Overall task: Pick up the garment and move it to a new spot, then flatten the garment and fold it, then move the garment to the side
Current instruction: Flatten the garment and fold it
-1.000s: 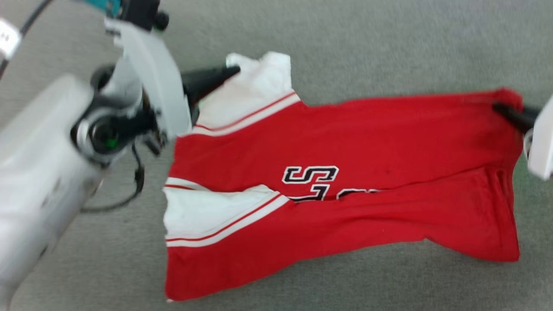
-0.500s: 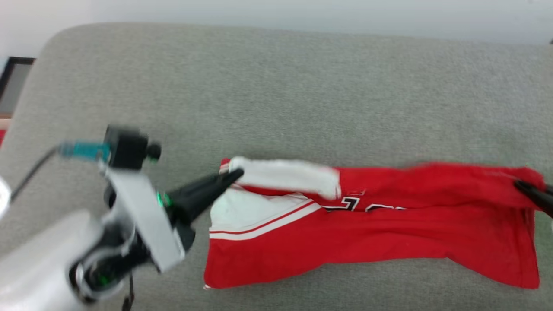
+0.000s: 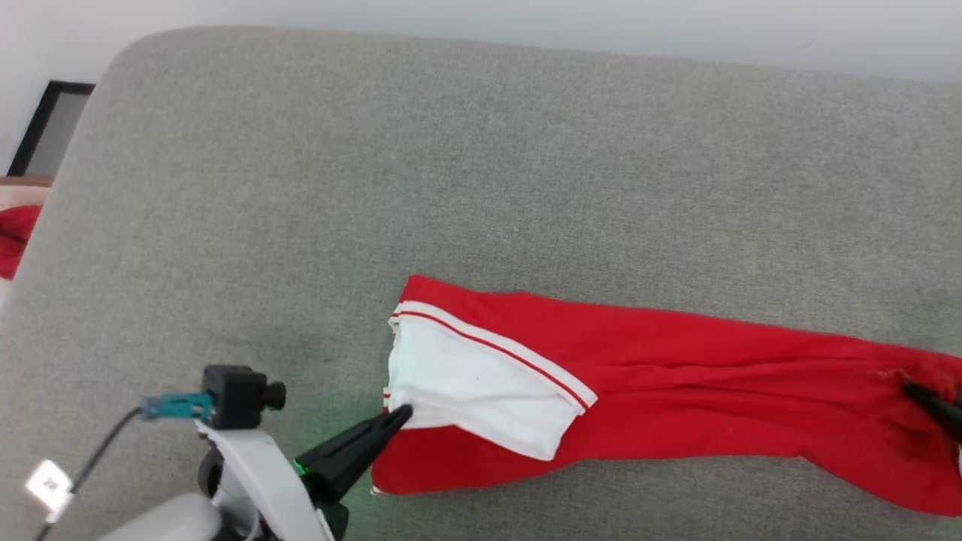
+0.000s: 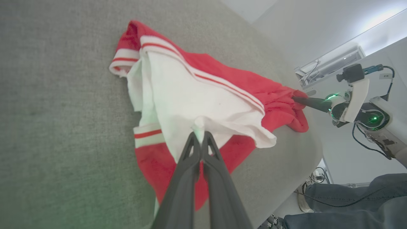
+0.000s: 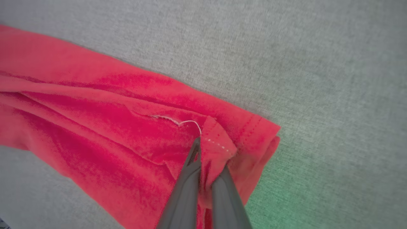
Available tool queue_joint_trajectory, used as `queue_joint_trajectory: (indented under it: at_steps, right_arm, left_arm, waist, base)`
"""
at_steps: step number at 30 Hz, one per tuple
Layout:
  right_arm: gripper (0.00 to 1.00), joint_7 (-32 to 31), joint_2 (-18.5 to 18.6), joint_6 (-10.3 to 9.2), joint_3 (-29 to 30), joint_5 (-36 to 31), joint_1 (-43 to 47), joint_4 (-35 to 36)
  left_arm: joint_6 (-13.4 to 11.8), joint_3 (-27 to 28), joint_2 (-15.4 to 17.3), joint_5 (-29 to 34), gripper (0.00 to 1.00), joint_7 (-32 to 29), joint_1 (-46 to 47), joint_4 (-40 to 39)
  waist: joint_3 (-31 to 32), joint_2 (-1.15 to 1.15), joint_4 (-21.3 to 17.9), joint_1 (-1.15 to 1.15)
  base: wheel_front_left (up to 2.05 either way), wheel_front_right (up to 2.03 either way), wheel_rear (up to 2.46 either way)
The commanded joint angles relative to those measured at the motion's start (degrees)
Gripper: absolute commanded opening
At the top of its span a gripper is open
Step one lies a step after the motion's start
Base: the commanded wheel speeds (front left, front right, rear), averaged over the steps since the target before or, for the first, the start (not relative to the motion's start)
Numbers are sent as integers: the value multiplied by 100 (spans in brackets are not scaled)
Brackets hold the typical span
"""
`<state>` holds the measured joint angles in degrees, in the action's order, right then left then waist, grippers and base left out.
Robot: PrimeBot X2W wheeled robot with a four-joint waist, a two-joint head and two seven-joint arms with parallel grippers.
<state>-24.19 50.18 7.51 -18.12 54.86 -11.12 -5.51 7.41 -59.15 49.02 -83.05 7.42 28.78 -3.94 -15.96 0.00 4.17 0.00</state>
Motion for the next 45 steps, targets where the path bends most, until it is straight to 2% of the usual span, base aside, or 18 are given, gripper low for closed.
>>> queue_joint_trajectory:
  at_steps: [1,8,9,10,11,12,13,14,15,21,24,25,29,35,41,45]
  right_arm:
    - [0,39,-147,-5,-30,-96,7,-152]
    - [0,185,-468,-6,-296,-259,-287,-600]
    - [13,216,-484,-6,-334,-254,-317,-623]
    - [40,226,-503,-6,-367,-223,-347,-633]
    - [86,232,-513,-6,-389,-173,-367,-634]
    - [100,265,-507,-5,-396,-135,-391,-605]
    - [100,294,-490,-5,-379,-102,-413,-570]
    - [100,305,-463,-5,-368,-59,-419,-514]
    - [100,301,-429,-6,-358,-13,-412,-451]
    - [100,80,-114,-5,-97,393,-137,-70]
    - [100,-256,115,-5,100,606,50,-77]
    - [100,-256,115,-5,100,606,50,-77]
    - [100,-739,248,-5,424,902,242,-272]
    - [100,-1387,195,-5,780,964,267,-701]
    - [100,-2215,19,-5,925,969,148,-913]
    - [100,-2664,-185,-5,965,797,114,-1037]
  left_arm:
    - [12,-95,-198,91,0,0,29,315]
    - [12,-294,-644,129,0,96,213,1033]
    - [12,-315,-670,140,0,128,237,1093]
    - [11,-337,-682,156,3,159,255,1135]
    - [12,-345,-694,160,23,223,268,1146]
    - [11,-347,-701,159,41,292,270,1149]
    - [11,-341,-694,141,71,348,257,1130]
    - [12,-325,-671,113,97,403,228,1113]
    - [11,-313,-636,128,100,459,200,1103]
    - [11,-12,-587,258,100,730,-14,1002]
    - [-68,564,-800,473,100,774,-200,1146]
    - [-68,564,-800,473,100,774,-200,1146]
    - [-243,1721,-1473,1197,100,764,-742,1314]
    - [-377,3012,-2443,2885,100,767,-1380,1513]
    - [-391,3982,-3145,4511,100,767,-1733,1455]
    - [-288,4477,-3558,5253,100,768,-1861,1400]
  waist:
    - [-54,0,29,0]
    - [-101,0,7,0]
    - [-90,0,1,0]
    - [-72,0,-5,0]
    - [-47,0,-12,0]
    - [-19,0,-17,0]
    - [11,0,-24,0]
    - [44,0,-29,0]
    - [72,0,-36,0]
    - [224,0,7,0]
    - [258,0,82,0]
    - [258,0,82,0]
    - [257,0,237,0]
    - [216,0,488,0]
    - [197,0,660,0]
    - [179,0,713,0]
  base:
    - [0,0,0]
    - [0,0,0]
    - [0,0,0]
    - [0,0,0]
    - [0,0,0]
    - [0,0,0]
    - [0,0,0]
    - [0,0,0]
    - [0,0,0]
    - [0,0,0]
    - [0,0,0]
    - [0,0,0]
    - [0,0,0]
    - [0,0,0]
    - [0,0,0]
    - [0,0,0]
